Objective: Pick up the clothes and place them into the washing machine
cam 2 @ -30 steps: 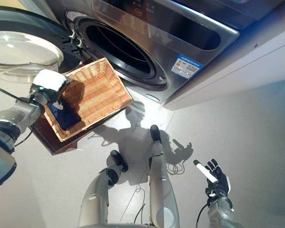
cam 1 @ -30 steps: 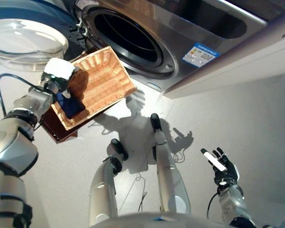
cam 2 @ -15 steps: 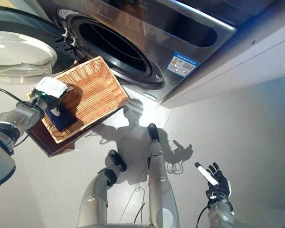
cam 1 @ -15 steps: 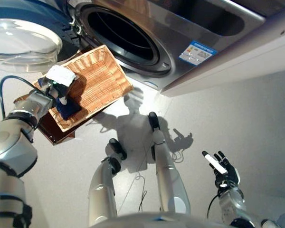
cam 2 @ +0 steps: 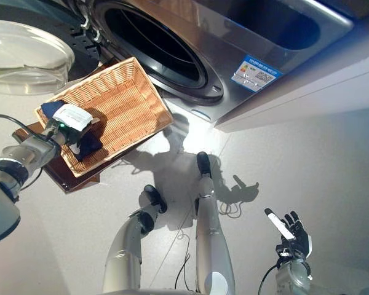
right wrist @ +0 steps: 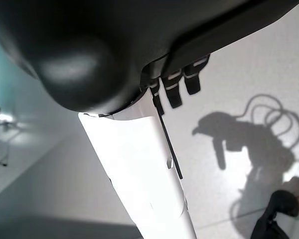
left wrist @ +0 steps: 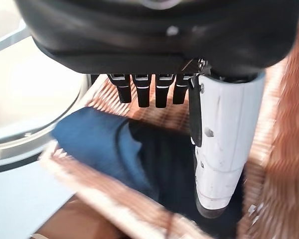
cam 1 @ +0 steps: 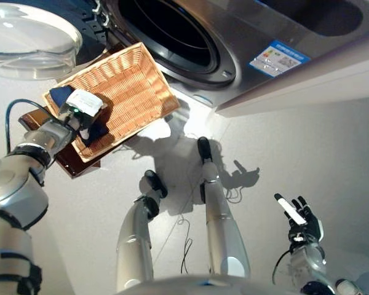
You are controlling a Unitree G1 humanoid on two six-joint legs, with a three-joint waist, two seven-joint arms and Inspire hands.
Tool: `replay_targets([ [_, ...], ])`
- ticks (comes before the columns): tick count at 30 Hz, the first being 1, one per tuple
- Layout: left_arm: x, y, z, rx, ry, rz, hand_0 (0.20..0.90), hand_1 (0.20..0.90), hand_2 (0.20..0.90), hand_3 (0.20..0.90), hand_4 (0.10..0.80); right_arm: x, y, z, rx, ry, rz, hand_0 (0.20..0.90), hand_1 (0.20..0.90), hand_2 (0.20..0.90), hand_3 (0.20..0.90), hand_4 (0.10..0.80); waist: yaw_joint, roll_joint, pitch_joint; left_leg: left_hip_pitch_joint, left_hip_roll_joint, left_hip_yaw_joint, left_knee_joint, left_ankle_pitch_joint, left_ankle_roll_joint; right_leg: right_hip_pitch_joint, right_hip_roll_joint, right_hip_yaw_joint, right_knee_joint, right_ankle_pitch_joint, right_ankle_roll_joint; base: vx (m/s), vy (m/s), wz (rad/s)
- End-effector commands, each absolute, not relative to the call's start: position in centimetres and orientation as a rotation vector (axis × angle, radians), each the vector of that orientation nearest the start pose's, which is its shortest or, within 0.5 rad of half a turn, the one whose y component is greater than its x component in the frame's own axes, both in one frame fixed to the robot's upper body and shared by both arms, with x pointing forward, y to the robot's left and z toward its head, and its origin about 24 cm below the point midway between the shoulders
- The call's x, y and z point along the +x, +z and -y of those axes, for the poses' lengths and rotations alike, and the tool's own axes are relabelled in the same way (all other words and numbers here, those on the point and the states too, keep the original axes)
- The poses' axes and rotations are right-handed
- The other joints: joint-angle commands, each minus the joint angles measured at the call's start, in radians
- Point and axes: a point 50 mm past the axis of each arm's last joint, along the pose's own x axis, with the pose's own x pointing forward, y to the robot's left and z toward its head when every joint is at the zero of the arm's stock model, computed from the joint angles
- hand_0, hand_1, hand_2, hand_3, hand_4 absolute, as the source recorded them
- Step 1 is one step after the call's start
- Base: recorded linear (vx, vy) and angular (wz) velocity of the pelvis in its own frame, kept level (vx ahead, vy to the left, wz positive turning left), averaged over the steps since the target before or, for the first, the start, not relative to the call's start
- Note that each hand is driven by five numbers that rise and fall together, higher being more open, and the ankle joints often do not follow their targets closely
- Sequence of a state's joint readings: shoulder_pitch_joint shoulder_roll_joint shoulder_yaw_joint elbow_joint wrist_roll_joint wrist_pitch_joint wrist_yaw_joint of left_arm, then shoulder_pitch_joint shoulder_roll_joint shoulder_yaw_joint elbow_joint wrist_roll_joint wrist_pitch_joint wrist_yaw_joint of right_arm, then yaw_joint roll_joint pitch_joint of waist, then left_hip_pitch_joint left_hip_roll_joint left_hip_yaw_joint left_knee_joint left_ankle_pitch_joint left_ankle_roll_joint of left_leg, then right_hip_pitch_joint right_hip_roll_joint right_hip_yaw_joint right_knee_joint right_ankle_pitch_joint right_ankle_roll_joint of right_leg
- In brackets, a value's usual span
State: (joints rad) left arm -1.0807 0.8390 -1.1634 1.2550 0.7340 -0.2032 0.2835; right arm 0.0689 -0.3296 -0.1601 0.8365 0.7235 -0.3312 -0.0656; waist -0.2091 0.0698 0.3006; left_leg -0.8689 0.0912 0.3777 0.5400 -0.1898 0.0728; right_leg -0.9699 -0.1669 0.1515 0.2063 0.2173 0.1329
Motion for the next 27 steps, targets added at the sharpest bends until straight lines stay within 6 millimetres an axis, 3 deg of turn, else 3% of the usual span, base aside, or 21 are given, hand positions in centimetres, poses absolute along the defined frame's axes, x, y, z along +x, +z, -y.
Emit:
replay_targets([
  [1, 36.24, 19.5, -35.26, 2.243, 0.063, -0.159, 0.9, 0.9, 0.9, 0.9, 0.8, 12.72, -6.76, 34.08, 0.231, -0.811, -0.337, 0.9, 0.9, 0.9, 0.9, 0.8, -0.047, 0.025, 0.015, 0.0, 0.031, -0.047, -0.053, -0.023, -0.08, 0.028, -0.028, -0.011, -0.048, -0.038, 0.007, 0.005, 0.042, -0.03],
  [21, 36.55, 20.31, -34.88, 2.224, 0.063, -0.145, 0.9, 0.9, 0.9, 0.9, 0.8, 13.22, -6.41, 33.93, 0.24, -0.829, -0.309, 0.9, 0.9, 0.9, 0.9, 0.8, -0.051, 0.027, 0.01, -0.067, 0.011, -0.049, -0.006, -0.052, -0.065, -0.009, -0.048, -0.001, -0.07, -0.016, 0.009, 0.005, 0.031, 0.0],
  [22, 36.6, 20.3, -34.8, 2.223, 0.062, -0.144, 0.84, 0.84, 0.84, 0.84, 0.757, 13.25, -6.42, 33.93, 0.239, -0.829, -0.31, 0.9, 0.9, 0.9, 0.9, 0.8, -0.05, 0.027, 0.008, -0.071, 0.01, -0.049, -0.002, -0.054, -0.064, -0.011, -0.049, -0.003, -0.071, -0.015, 0.01, 0.0, 0.0, 0.0],
  [25, 36.64, 20.14, -34.75, 2.218, 0.056, -0.151, 0.494, 0.494, 0.494, 0.494, 0.51, 13.17, -6.55, 33.97, 0.243, -0.837, -0.317, 0.9, 0.9, 0.9, 0.9, 0.8, -0.049, 0.026, 0.005, -0.077, 0.008, -0.053, 0.003, -0.057, -0.062, -0.012, -0.05, -0.001, -0.074, -0.013, 0.01, 0.0, 0.0, 0.0],
  [27, 36.74, 20.19, -34.61, 2.211, 0.061, -0.147, 0.2, 0.2, 0.2, 0.2, 0.3, 13.16, -6.6, 34.01, 0.242, -0.841, -0.32, 0.9, 0.9, 0.9, 0.9, 0.8, -0.048, 0.027, 0.004, -0.079, 0.007, -0.054, 0.004, -0.059, -0.061, -0.013, -0.051, -0.001, -0.076, -0.013, 0.01, 0.0, 0.0, 0.0],
])
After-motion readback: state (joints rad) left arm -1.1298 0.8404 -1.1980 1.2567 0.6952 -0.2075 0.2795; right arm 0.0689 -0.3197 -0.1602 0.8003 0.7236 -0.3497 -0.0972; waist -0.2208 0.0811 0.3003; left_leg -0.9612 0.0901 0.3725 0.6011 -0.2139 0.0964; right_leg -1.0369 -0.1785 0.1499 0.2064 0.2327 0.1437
